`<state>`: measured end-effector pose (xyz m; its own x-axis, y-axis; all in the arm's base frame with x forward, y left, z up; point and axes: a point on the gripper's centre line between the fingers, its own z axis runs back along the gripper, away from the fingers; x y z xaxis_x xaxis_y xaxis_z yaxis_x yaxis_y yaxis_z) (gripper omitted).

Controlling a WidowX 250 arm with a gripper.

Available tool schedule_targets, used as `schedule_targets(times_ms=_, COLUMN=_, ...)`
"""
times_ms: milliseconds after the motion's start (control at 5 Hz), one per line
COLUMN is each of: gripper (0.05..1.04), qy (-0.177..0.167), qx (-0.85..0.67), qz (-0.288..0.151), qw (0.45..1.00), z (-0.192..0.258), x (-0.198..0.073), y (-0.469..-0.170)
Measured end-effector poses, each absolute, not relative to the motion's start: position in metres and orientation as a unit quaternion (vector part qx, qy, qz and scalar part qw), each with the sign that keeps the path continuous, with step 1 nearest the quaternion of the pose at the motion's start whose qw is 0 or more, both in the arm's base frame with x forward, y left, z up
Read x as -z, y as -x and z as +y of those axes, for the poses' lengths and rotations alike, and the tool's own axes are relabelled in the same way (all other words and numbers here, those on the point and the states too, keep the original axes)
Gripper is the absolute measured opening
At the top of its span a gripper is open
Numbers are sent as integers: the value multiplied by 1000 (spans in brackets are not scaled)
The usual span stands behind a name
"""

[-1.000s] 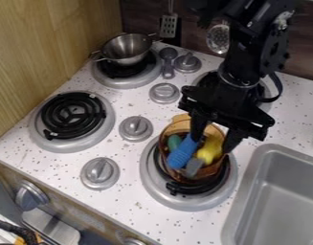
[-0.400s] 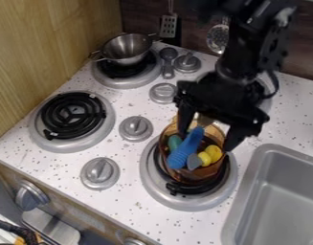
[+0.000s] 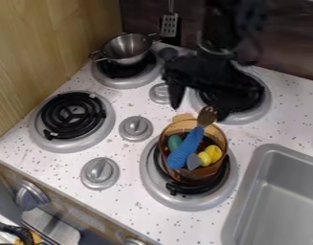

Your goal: MOVE THE KNIFE WITH YELLOW HANDLE FROM TOP RIGHT BURNER INTO THE LIGHT BROWN POT

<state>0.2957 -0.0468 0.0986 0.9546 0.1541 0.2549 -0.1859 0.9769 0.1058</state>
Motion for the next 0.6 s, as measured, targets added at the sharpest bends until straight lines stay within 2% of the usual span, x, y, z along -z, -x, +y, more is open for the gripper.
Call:
schedule_targets(times_ms=400, gripper=1001, qy=-60, qx=-50, qz=-157, qw=984, z=-12, x=-106, y=-318)
schedule_targets(times_ms=600, gripper=1001, qy=-60, qx=-30, qz=-159, qw=985, z=-15, x=-105, y=-337)
